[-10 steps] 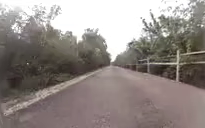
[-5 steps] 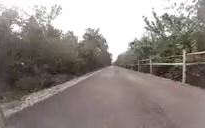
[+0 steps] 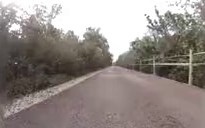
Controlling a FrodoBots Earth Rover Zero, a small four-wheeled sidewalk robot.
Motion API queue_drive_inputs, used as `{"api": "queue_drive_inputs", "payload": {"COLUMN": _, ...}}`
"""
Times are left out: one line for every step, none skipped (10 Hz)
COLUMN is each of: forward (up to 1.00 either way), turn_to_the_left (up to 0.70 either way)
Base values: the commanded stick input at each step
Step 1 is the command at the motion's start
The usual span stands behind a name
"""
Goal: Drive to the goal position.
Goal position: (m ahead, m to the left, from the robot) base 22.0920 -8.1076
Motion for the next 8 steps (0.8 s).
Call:
{"api": "queue_drive_inputs", "payload": {"forward": 0.70, "turn_to_the_left": -0.34}}
{"api": "queue_drive_inputs", "payload": {"forward": 0.70, "turn_to_the_left": -0.23}}
{"api": "queue_drive_inputs", "payload": {"forward": 0.70, "turn_to_the_left": 0.00}}
{"api": "queue_drive_inputs", "payload": {"forward": 0.70, "turn_to_the_left": 0.00}}
{"api": "queue_drive_inputs", "payload": {"forward": 0.70, "turn_to_the_left": 0.00}}
{"api": "queue_drive_inputs", "payload": {"forward": 0.70, "turn_to_the_left": 0.00}}
{"api": "queue_drive_inputs", "payload": {"forward": 0.70, "turn_to_the_left": 0.00}}
{"api": "queue_drive_inputs", "payload": {"forward": 0.70, "turn_to_the_left": 0.00}}
